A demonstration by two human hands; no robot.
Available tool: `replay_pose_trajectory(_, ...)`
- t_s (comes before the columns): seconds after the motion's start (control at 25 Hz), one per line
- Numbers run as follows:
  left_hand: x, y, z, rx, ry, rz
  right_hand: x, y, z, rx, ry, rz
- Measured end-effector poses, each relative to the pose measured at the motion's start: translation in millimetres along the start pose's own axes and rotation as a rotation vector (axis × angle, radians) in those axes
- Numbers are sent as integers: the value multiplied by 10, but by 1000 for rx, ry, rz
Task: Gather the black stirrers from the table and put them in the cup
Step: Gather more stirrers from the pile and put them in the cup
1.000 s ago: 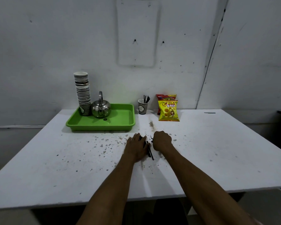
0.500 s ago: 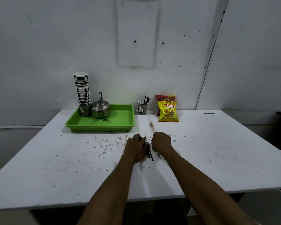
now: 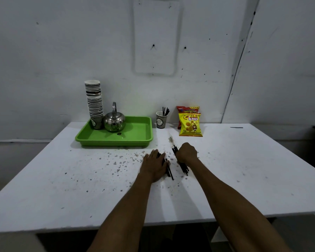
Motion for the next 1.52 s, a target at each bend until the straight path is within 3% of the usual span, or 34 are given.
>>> replay_pose_trajectory(0.28,4,2,-8,15,-5,2,-112,155,-240,-60,-21,-667)
replay_pose_trajectory(0.52,-1,-5,-23,14,-11,9,-102,298,-353,3,-2,-880)
replay_pose_trajectory(0.64,-23,-25,-6,-14,5,69,-105,337,-406,-85,34,-996)
replay_pose_trajectory(0.76,-53,-65,3,-48,43,129,-25,252,-240,-203,-76,-1081)
replay_pose_trajectory(0.96,-37,-90,-57,-74,70,94,73,142,-200,-361,-156,-1087)
replay_pose_trajectory(1.2,-13,-47,-94,-34,55,75,-101,442,-212,-260,-59,-996)
replay_pose_trajectory(1.52,-11,-20,-130,-17,46,54,-138,440,-207,-267,-116,-818)
Point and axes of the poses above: each hand's wrist, its own z-axis away from the middle knuckle, its own y-axis out of the palm, x = y × z, the point moved 2 cm from there along -z, towards the middle knuckle, and after that the axes turned 11 degrees about x, right-handed, at the moved point
